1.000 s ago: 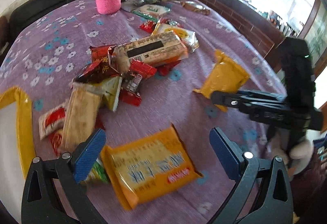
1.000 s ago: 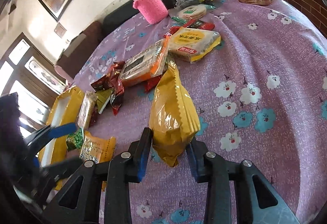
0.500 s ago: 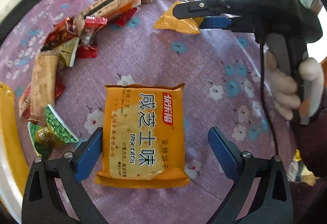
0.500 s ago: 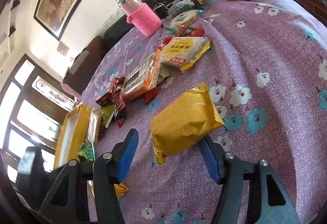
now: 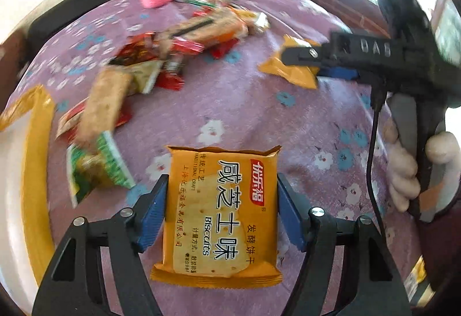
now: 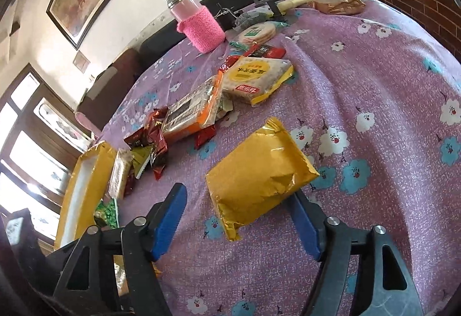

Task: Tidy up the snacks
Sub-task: 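Grasp the yellow biscuit pack with the left tool while right tool lifts gold bag, then carry both packs to the white tray and release them inside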

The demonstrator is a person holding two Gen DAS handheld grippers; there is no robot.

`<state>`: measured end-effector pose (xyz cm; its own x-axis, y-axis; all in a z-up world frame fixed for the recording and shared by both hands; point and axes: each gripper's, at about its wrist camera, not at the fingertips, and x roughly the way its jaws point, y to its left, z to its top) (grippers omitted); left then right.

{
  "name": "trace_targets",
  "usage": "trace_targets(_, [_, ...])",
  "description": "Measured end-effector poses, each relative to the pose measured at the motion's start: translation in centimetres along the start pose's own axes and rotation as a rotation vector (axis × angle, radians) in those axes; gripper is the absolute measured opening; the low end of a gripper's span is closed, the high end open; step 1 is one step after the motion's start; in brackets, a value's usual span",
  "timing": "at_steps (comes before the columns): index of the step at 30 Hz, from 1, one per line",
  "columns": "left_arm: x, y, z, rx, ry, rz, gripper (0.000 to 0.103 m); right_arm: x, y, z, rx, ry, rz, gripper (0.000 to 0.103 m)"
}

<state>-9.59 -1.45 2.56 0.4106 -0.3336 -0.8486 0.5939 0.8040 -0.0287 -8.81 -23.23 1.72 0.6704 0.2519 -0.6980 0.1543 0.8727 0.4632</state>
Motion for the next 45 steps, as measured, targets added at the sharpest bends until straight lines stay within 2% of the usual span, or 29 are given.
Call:
trace_targets(3, [-1.5,1.9,-0.3,-0.084,-0.041,-0.018,0.070,0.0,-0.6,0.4,0.039,0.002,-0.018,0.073])
trace_targets(6, [-3.9,3.1,-1.1,-0.136,-0.092,-0.011,0.070,0.2,-0.5,1.2,0.081,0.049,-0.065,0.073])
trace_targets(9, [-6.3,4.3,-1.9,-0.185,-0.153,-0.013,0.070,1.3,0.5,2.3,0.092,0.109,-0.165,0.075])
trace_targets(13, [-9.0,6.1,-3.6,-0.240,-0.199,-0.009,0.070,3.1,2.7,2.6,0.044,0.130,-0.320,0.076])
trace_targets(15, [-10.1,6.9,-4.4,-0.259,-0.218,0.004,0.070,3.5,3.5,2.4,0.008,0.117,-0.355,0.068])
trace_targets(16, [-10.6,7.4,-4.8,-0.272,-0.230,0.015,0.070,3.6,3.8,2.2,-0.007,0.110,-0.355,0.054])
trace_targets(17, [-11.4,8.1,-5.2,-0.291,-0.243,0.027,0.070,3.7,4.1,2.0,-0.022,0.113,-0.341,0.045])
trace_targets(20, [-12.7,10.0,-6.2,-0.338,-0.272,0.049,0.070,3.8,5.2,1.2,-0.063,0.125,-0.332,0.036])
trace_targets(27, [-14.1,14.1,-8.3,-0.429,-0.288,0.114,0.070,0.5,7.5,-0.5,-0.092,0.085,-0.204,0.034])
trace_targets(30, [-14.6,16.6,-8.9,-0.481,-0.286,0.155,0.070,-1.0,10.3,-0.3,-0.129,0.075,-0.109,0.034])
trace_targets(33, [-15.0,19.5,-9.3,-0.535,-0.280,0.198,0.070,-1.4,15.1,-0.3,-0.211,0.080,-0.016,0.034])
trace_targets(40, [-14.0,25.4,-10.1,-0.608,-0.198,0.326,0.070,2.4,26.6,-2.3,-0.376,0.215,0.193,0.034])
trace_targets(45, [-12.0,28.3,-11.5,-0.676,-0.127,0.332,0.070,6.5,33.8,-7.0,-0.516,0.326,0.269,0.034])
